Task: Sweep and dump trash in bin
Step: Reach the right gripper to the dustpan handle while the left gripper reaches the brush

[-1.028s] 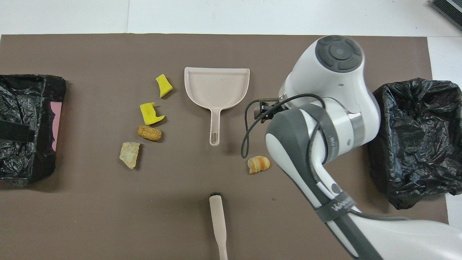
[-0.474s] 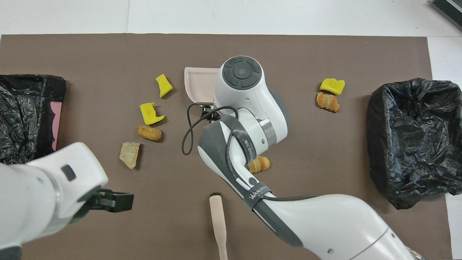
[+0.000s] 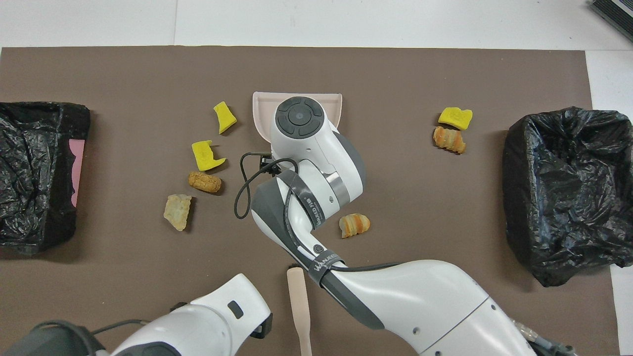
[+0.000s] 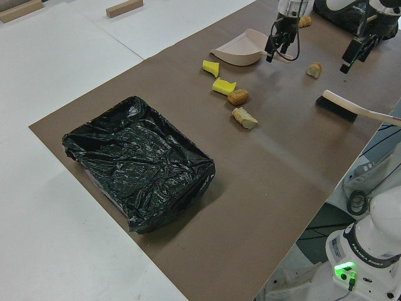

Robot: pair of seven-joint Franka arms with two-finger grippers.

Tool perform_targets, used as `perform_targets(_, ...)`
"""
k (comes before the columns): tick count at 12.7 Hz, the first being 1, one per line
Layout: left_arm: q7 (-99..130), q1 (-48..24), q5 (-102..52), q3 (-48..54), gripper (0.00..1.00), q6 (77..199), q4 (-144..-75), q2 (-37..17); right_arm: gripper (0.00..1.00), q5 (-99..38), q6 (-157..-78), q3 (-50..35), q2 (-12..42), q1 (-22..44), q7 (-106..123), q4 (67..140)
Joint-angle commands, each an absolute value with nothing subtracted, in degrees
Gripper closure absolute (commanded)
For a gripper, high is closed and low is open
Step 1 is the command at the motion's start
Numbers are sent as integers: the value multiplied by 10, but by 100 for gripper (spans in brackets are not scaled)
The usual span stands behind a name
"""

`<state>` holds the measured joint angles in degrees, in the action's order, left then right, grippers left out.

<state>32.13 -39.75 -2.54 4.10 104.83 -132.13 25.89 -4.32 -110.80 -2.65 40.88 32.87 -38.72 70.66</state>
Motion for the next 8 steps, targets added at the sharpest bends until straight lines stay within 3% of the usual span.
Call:
perform_targets(1,385,-458,-28,31,0,1111,-1389,287,52,-36,-1105,-28,414,326,-397,695)
perform_targets(4,461,-525,-30,32,0,1147,-1427,277,100,-38,-1103,-29,412,322,-396,695)
perform_targets(8,569,-611,-35,31,0,1240,-1470,222,100,-34,-1106,-25,393,308,-386,696)
